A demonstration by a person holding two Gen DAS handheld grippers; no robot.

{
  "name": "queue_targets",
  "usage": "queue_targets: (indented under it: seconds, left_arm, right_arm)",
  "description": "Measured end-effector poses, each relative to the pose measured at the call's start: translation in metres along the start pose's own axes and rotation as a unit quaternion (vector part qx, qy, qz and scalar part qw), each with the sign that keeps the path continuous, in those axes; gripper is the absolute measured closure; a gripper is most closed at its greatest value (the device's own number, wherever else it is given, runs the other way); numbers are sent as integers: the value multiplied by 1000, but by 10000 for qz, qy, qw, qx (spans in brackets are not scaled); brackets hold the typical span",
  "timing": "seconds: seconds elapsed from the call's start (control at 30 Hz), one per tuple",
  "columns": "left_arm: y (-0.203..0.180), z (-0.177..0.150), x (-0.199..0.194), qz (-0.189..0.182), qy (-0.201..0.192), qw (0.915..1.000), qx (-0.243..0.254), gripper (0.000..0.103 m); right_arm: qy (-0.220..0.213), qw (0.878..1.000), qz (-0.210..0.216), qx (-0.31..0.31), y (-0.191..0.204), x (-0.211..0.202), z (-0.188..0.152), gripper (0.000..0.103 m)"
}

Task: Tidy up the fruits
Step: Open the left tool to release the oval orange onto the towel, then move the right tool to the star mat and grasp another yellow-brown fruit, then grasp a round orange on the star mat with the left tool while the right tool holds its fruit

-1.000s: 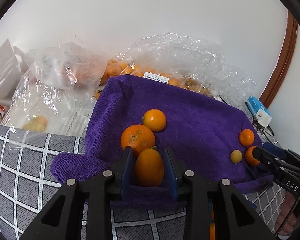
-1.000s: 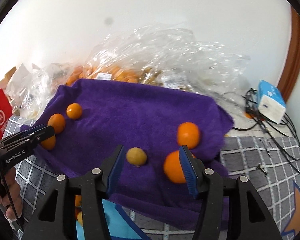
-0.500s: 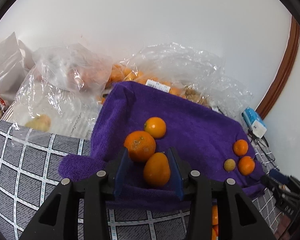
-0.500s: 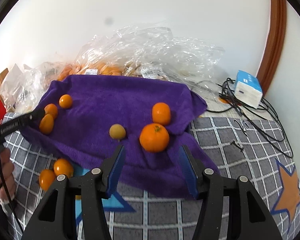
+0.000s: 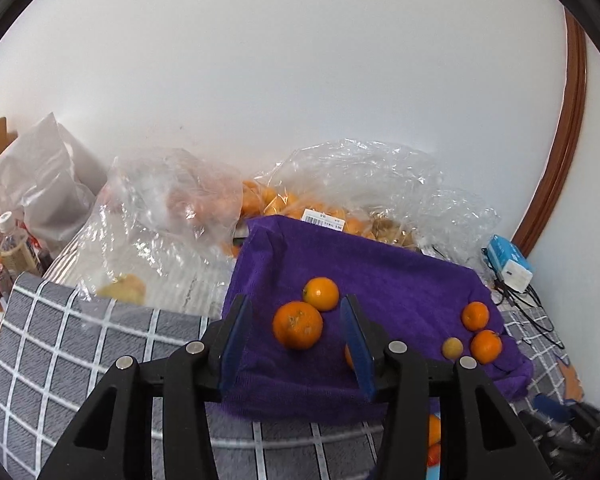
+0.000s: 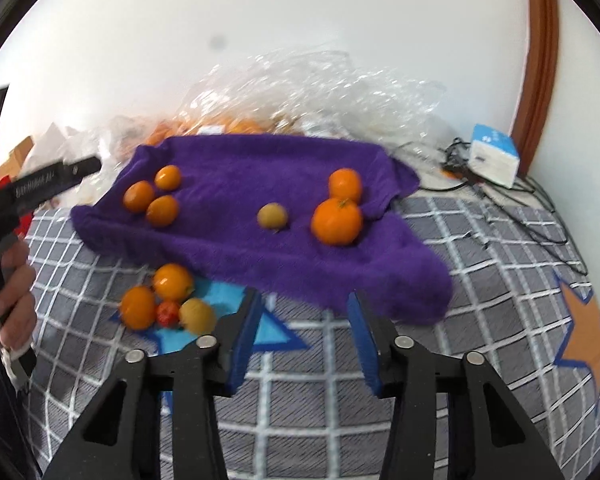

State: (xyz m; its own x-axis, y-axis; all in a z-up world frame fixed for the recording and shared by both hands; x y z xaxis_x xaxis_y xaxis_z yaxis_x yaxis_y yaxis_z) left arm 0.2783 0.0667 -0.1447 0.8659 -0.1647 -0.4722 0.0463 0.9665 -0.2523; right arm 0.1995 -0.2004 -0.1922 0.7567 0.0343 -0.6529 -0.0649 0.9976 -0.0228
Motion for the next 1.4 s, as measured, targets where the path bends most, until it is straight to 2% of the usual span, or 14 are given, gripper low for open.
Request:
queue_targets:
  seconds: [0.13, 0.3, 0.43, 0.5, 0.57, 0.63, 0.67, 0.73, 0.8, 0.9, 1.1, 1.23, 1.4]
  left_arm:
    - [6, -15, -12, -18, 304, 9995, -63, 59]
    - [19, -43, -21, 102, 487, 9988, -19, 59]
    - [27, -60, -20, 141, 514, 9985, -96, 59]
    - [28, -67, -14, 159, 705, 9973, -142, 59]
    - [27, -72, -12, -6, 806, 9966, -191, 59]
    - [25, -77, -8, 37, 929, 9956, -99, 59]
    - [24, -78, -6, 23, 996, 9950, -78, 59]
    - [23, -82, -1, 63, 1123, 9936, -76, 59]
    - [24, -85, 1, 104, 1167, 9931, -70, 59]
    - [22, -87, 1, 186, 1180, 9928, -4, 59]
    - [19, -87, 1, 291, 1180, 9924, 179, 59]
    - [21, -86, 1, 266, 1173, 9927, 120, 59]
    - [21, -87, 3, 311, 1217, 9918, 215, 59]
  right_arm:
    - [64, 9994, 266, -198, 21, 3, -9, 58]
    - [189, 9975, 640, -232, 42, 15, -14, 58]
    - [314, 9969, 681, -259, 50, 28, -15, 59]
    - [397, 9964, 687, -295, 53, 33, -15, 59]
    - [424, 9961, 700, -337, 56, 37, -16, 59]
    - [459, 9957, 706, -375, 60, 42, -17, 60]
    - [502, 9956, 690, -397, 61, 45, -17, 61]
    - [590, 9950, 680, -444, 65, 51, -20, 77]
    - [467, 9958, 586, -522, 66, 49, -20, 77]
    - [375, 9963, 588, -495, 63, 45, -20, 77]
    - [172, 9990, 285, -282, 29, 29, -17, 77]
    - [245, 9995, 26, -211, 6, 31, -20, 77]
    - [353, 9993, -60, -108, -9, 36, -27, 77]
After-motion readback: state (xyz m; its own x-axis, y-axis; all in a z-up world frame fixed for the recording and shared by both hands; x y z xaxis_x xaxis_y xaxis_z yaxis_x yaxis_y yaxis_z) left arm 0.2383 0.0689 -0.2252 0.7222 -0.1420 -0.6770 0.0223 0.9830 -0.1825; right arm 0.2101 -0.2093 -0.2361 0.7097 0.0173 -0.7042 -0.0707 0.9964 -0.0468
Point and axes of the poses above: each gripper's, at about its wrist camera, not at the fingertips, and x roughly the way its jaws point, y to its left, z to its top, the point moved 5 cm from there along x, roughly the way its jaws point, and after that the axes turned 4 degrees about -y, right-handed, at the moved point
